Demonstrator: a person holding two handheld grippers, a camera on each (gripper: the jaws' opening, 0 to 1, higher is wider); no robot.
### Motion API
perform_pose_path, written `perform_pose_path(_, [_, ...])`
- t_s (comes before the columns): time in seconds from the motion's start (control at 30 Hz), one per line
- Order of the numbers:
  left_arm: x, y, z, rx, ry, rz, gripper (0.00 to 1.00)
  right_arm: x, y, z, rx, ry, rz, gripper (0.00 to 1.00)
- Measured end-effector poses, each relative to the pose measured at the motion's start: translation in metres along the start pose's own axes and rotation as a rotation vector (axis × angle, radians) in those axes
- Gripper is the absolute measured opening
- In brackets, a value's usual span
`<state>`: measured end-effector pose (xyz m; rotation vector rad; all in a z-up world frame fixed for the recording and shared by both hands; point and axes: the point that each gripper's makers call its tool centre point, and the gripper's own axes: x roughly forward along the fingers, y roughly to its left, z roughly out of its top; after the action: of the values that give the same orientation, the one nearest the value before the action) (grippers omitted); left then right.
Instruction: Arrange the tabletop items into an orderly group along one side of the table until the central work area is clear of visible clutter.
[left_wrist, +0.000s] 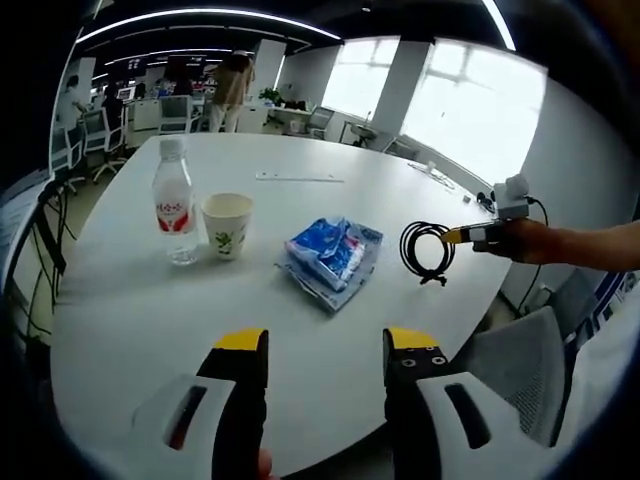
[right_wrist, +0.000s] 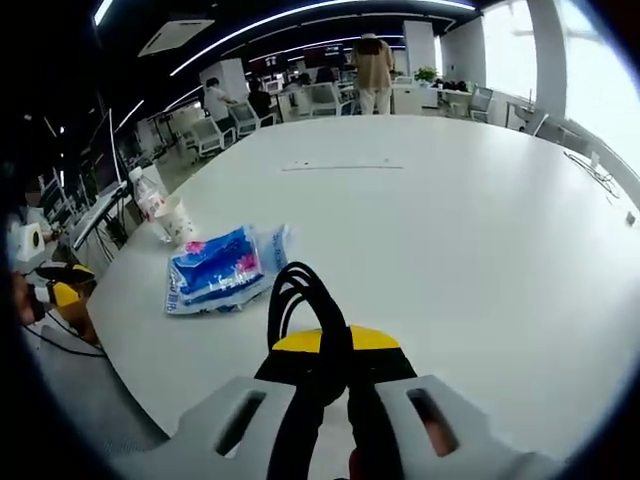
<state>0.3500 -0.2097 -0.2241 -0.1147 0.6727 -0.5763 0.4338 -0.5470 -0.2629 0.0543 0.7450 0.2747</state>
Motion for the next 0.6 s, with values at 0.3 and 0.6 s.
perform_pose_path(0.3, [-0.001,0.003,-0.001,-0.005,0.002,0.007,0.45,0.005,-0.004,-0.006,0.009,0.021,-0.009,0.04])
perform_pose_path(0.6, [-0.004,0.007,-0.003,-0.011,0.002,0.019,0.45,0.012,-0.006,-0.006,0.031,0.034,-0.015,0.04])
